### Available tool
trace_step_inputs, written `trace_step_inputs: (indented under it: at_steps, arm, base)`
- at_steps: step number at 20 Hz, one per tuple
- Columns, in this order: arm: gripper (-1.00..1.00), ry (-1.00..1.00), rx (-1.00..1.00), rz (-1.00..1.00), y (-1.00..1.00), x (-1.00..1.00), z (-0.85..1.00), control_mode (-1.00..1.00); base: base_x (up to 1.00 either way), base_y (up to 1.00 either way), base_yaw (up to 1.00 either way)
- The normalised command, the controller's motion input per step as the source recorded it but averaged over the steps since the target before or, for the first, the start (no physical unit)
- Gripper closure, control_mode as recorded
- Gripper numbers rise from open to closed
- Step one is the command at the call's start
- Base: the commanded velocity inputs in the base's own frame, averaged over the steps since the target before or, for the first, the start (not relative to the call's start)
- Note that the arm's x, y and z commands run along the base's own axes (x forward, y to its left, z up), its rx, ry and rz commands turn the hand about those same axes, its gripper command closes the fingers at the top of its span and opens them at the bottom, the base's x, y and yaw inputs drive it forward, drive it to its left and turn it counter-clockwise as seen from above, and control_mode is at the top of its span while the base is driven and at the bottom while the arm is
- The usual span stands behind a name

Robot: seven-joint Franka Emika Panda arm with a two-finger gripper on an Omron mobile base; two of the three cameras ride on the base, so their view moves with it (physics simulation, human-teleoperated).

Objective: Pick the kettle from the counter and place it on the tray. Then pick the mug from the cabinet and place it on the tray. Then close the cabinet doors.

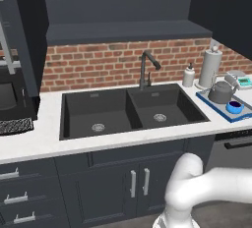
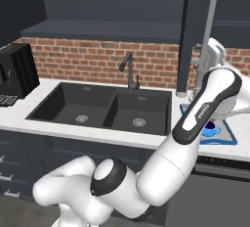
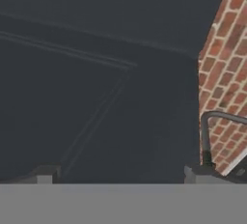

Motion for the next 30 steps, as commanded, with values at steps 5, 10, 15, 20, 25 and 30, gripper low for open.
trace_step_inputs:
  at_steps: [5,10,15,20,25,30]
  arm:
    - [-1.0,0.06,-0.07,0.0,0.99,0.1,0.0,-1.0]
    - [-1.0,0.09,-0.05,0.0,1.0,0.24,0.0,-1.0]
    - [-1.0,0.11,-0.03,-0.06,1.0,0.45,0.01,-1.0]
    - [-1.0,0.12,-0.01,-0.11,0.98,0.64,0.04,-1.0]
    - [-1.0,0.1,0.0,-0.14,0.89,0.76,0.0,-1.0]
    - [-1.0,0.09,0.0,-0.12,0.51,0.89,0.0,-1.0]
  base:
    - [0.0,0.0,0.0]
    - [0.0,0.0,0.0]
    - [0.0,0.0,0.0]
    - [0.0,0.0,0.0]
    - [0.0,0.0,0.0]
    - [0.0,0.0,0.0]
